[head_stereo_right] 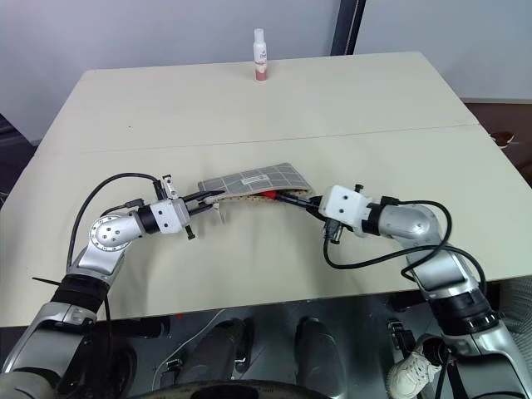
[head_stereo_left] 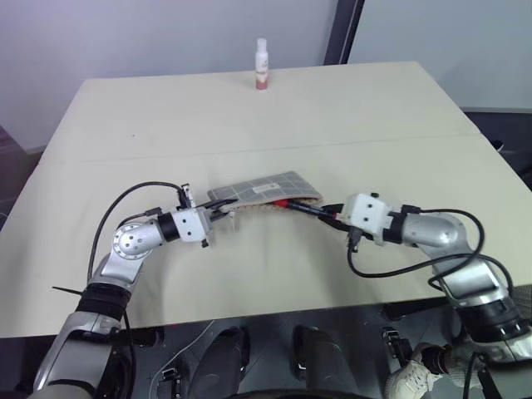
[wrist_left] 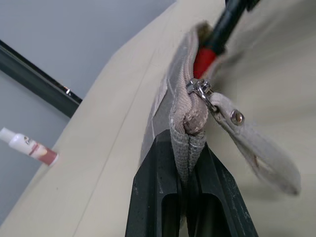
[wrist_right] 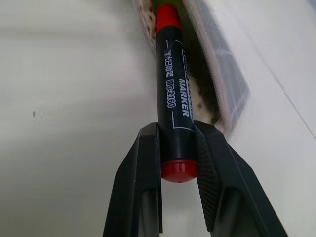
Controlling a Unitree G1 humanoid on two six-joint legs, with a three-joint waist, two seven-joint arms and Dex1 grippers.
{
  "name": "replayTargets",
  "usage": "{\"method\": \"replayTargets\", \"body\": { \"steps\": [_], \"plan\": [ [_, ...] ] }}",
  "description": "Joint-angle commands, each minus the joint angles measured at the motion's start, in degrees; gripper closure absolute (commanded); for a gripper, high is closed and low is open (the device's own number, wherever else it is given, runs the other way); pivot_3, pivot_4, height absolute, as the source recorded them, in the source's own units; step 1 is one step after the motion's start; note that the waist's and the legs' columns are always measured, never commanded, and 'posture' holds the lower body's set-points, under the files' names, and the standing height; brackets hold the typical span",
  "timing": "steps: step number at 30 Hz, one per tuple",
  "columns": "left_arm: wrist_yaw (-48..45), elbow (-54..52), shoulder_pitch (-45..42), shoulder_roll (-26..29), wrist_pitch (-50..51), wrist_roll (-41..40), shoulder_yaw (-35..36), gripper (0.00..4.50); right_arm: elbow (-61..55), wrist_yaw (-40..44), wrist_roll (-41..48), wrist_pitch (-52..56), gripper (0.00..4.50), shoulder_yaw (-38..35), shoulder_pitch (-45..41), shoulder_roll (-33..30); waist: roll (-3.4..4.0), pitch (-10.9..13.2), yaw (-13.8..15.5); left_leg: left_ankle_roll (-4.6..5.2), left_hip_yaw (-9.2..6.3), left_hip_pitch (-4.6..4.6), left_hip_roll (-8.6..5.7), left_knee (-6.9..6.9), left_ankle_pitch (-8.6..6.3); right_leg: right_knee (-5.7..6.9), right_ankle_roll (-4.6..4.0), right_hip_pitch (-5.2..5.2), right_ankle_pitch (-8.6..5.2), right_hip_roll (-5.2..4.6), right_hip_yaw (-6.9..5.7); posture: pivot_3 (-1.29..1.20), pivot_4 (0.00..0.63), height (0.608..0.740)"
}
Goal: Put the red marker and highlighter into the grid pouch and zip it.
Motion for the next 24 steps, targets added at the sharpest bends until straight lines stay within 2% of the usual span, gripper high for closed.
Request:
{"method": "replayTargets", "body": {
  "steps": [1,5,10,11,13,17,20,24],
  "plan": [
    [-1.2,-1.3,-1.4,-0.5,-1.0,-1.2,-0.8,4.50,3.2,0.6,-5.2,-6.8,4.11,5.2,-7.4,2.8,0.00,0.0,-0.3,0.00,0.00,0.02,0.04,0.01,0.00,0.03,0.01,0.00,0.00,0.03,0.00,0.00,0.150,0.740],
    [-2.8,-1.1,-1.8,-0.2,-0.7,-2.8,-0.7,4.50,8.7,-0.2,-7.2,-11.7,4.11,8.0,-12.8,7.2,0.00,0.0,-0.2,-0.02,-0.06,0.06,0.07,-0.01,0.02,0.10,0.10,-0.01,0.10,0.11,-0.02,0.00,0.150,0.740],
    [-3.8,-1.4,-1.0,0.2,0.1,-4.6,-0.1,4.50,12.5,-0.8,-8.3,-15.1,4.11,9.1,-13.7,10.2,0.00,0.0,0.1,-0.02,-0.06,0.03,0.00,-0.03,0.02,0.06,0.13,-0.02,0.10,0.06,0.00,0.00,0.150,0.740],
    [-3.8,-1.6,-0.8,0.2,0.2,-4.5,-0.1,4.50,12.6,-0.3,-7.9,-15.3,3.01,8.9,-13.5,10.0,0.00,0.0,0.1,-0.02,-0.06,0.03,-0.03,-0.03,0.02,0.05,0.13,-0.02,0.10,0.04,0.00,0.00,0.150,0.740],
    [-3.5,-2.3,-0.2,0.1,0.7,-4.2,-0.2,4.50,11.3,-0.1,-6.9,-15.2,2.15,7.3,-12.7,9.1,0.00,0.0,0.1,-0.02,-0.06,0.03,-0.03,-0.02,0.02,0.05,0.12,-0.01,0.10,0.04,0.00,0.00,0.150,0.740],
    [-3.6,-4.4,2.2,0.2,3.2,-3.4,-1.0,4.50,-1.5,4.5,6.4,-2.8,0.06,0.2,-7.6,7.3,0.00,0.0,0.1,-0.02,-0.09,0.04,0.01,-0.05,0.02,0.08,0.13,-0.03,0.09,0.06,0.00,0.00,0.150,0.740],
    [-1.6,-4.3,3.0,-0.4,3.9,-1.5,-0.9,4.50,-12.4,5.9,15.8,8.1,0.02,-3.8,-2.4,5.3,0.00,0.0,0.1,-0.02,-0.09,0.03,0.02,-0.08,0.01,0.07,0.13,-0.05,0.09,0.04,0.02,0.00,0.150,0.740],
    [0.8,-4.5,2.7,-1.4,4.8,0.9,-1.2,4.50,-19.2,5.6,20.5,14.8,0.02,-5.9,4.3,3.2,-0.01,0.0,0.1,-0.03,-0.10,0.04,0.05,-0.01,0.00,0.07,-0.04,0.01,-0.01,0.01,0.01,0.00,0.150,0.740]
  ]
}}
